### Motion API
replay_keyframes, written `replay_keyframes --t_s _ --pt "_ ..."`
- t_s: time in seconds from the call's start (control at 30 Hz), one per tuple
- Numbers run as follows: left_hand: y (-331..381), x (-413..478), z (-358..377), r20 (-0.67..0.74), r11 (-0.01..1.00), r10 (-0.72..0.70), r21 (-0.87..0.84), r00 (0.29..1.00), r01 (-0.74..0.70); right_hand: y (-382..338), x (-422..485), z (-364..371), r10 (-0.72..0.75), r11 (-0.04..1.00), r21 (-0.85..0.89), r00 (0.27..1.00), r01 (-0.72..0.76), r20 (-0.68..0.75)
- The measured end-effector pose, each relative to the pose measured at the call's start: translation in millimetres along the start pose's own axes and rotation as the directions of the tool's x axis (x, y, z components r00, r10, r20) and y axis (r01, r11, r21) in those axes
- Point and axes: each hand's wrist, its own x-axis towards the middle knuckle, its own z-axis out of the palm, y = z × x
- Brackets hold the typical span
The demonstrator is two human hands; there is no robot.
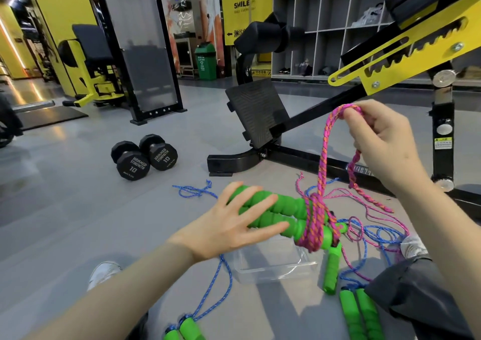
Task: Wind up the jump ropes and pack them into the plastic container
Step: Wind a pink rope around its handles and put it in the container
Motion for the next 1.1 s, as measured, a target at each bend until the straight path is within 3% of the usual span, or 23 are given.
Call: replay_keyframes --t_s 0.17,0.3,0.4,0.53,0.63,0.83,1.1 --pt "12 17 -7 -0.139 0.999 -0.030 -0.020 0.990 0.028 28 -6 11 0.186 0.980 0.073 0.983 -0.186 0.009" --pt "9 25 -11 -0.201 0.997 -0.080 -0.019 0.976 0.078 48 -12 17 0.369 0.911 0.165 0.926 -0.378 0.082" --pt "3 28 -15 -0.236 0.993 -0.113 0.013 0.965 0.119 59 -20 21 0.415 0.891 0.142 0.901 -0.431 0.130" --pt "-12 31 -18 -0.293 0.972 -0.188 0.081 0.938 0.220 60 -32 33 0.478 0.776 0.308 0.832 -0.550 0.282" --pt "-23 27 -18 -0.311 0.938 -0.278 0.118 0.909 0.327 61 -40 50 0.493 0.804 0.197 0.815 -0.561 0.305" --pt "-34 2 -1 -0.229 0.858 -0.412 0.228 0.882 0.460 43 -59 82 0.428 0.736 0.191 0.665 -0.650 0.612" --pt "-38 -17 16 -0.090 0.805 -0.526 0.267 0.846 0.530 27 -48 81 0.443 0.758 0.156 0.676 -0.633 0.589"
